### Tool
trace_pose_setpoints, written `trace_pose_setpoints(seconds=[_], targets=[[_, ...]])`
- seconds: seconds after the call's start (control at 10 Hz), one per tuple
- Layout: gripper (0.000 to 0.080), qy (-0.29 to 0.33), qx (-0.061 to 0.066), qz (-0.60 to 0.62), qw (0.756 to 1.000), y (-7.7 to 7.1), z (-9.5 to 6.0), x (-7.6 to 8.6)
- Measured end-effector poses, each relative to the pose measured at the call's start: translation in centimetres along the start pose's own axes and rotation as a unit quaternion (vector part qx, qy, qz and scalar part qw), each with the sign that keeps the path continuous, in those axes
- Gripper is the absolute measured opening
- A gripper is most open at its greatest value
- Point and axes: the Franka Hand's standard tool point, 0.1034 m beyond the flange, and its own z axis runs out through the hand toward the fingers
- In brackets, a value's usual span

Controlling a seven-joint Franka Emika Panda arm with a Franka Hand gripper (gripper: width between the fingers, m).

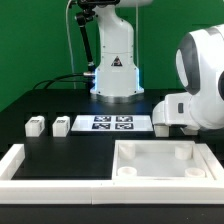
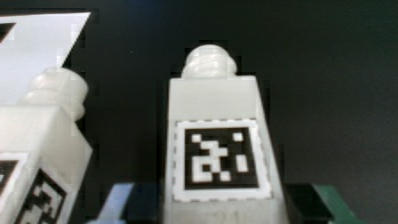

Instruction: Assemble square table

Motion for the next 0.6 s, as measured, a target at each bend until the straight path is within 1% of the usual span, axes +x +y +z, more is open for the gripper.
trace_pose_setpoints(seconds=[0.1,0.2,0.3,0.4,0.5,0.6], targets=[[0.0288,0.000,0.000,0.000,1.000,0.0,0.0,0.0],[0.0288,-0.008,-0.001,-0.008,1.000,0.3,-0.5,-0.5],[0.0289,-0.014,0.002,-0.022,1.000,1.1,-3.2,-1.8],[0.0290,0.000,0.008,-0.032,0.999,1.9,-5.7,-3.0],[0.0290,0.019,0.016,-0.039,0.999,2.9,-7.7,-4.1],[0.0290,0.008,0.015,-0.037,0.999,3.7,-8.8,-5.8]])
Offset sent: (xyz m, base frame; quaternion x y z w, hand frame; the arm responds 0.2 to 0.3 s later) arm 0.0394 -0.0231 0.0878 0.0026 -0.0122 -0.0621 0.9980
